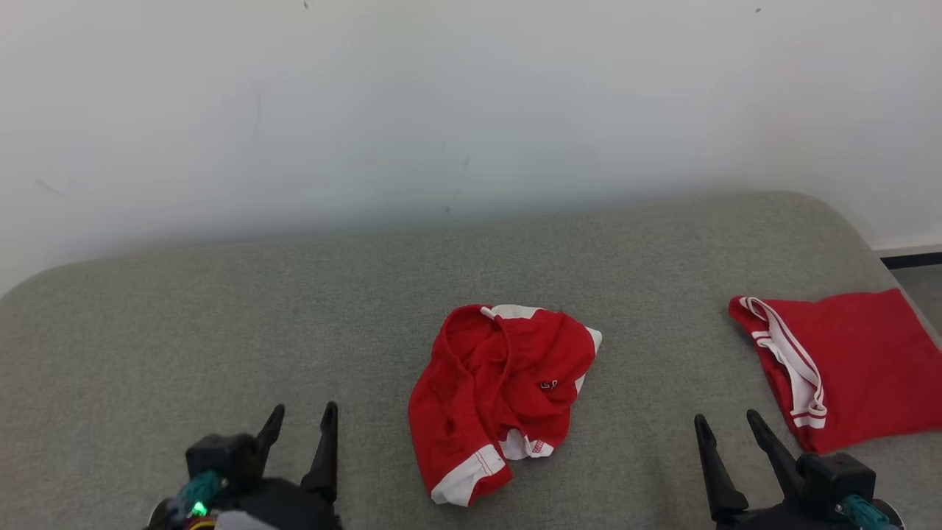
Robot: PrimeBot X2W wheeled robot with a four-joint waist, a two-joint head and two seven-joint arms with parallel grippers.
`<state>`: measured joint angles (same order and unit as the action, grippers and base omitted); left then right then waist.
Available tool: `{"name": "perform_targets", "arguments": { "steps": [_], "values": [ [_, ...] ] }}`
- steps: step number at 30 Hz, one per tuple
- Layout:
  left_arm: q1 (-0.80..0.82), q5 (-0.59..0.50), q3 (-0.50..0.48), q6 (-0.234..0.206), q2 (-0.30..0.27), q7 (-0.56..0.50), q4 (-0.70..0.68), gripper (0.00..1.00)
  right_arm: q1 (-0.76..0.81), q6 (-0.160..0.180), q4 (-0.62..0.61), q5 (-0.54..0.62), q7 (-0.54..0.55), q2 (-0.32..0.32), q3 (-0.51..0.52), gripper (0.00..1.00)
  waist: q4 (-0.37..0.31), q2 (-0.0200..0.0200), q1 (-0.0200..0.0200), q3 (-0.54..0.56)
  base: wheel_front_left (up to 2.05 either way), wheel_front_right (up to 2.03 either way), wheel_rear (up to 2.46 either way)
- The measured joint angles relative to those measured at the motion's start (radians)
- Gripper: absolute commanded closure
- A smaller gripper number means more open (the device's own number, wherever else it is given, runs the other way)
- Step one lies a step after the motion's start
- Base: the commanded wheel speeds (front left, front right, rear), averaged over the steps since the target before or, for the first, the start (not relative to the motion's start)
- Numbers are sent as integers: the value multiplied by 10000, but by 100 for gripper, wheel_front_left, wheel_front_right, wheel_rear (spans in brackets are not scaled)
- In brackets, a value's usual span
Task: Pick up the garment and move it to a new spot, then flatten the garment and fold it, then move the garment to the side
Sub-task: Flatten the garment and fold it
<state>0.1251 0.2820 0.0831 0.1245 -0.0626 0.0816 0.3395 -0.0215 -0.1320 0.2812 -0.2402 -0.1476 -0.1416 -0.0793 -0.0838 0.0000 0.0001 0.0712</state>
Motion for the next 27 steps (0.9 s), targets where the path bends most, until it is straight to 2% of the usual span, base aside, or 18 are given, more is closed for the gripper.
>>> {"name": "perform_targets", "arguments": {
  "steps": [9,12,15,20,27],
  "values": [
    [2211,1749,1150,-19,96,-2470,811,0,-252,2,-31,0,-31,10,-205,0,-764,0,1,-347,0,0,0],
    [2799,2654,1724,-347,117,-2974,955,0,-398,2,-52,33,-36,19,-270,0,-1118,0,0,-484,0,0,0],
    [3309,3118,2211,-744,125,-3494,1235,0,-435,2,-63,40,-56,35,-316,0,-1502,1,1,-639,0,0,0],
    [4136,3373,2533,-1206,136,-3601,1643,0,-620,0,-36,29,-198,65,-334,0,-2107,1,1,-949,0,0,0],
    [4885,3331,2320,-2263,136,-3557,2637,0,-831,2,182,8,-384,224,-527,0,-2779,1,1,-1424,0,0,0]
  ]
}}
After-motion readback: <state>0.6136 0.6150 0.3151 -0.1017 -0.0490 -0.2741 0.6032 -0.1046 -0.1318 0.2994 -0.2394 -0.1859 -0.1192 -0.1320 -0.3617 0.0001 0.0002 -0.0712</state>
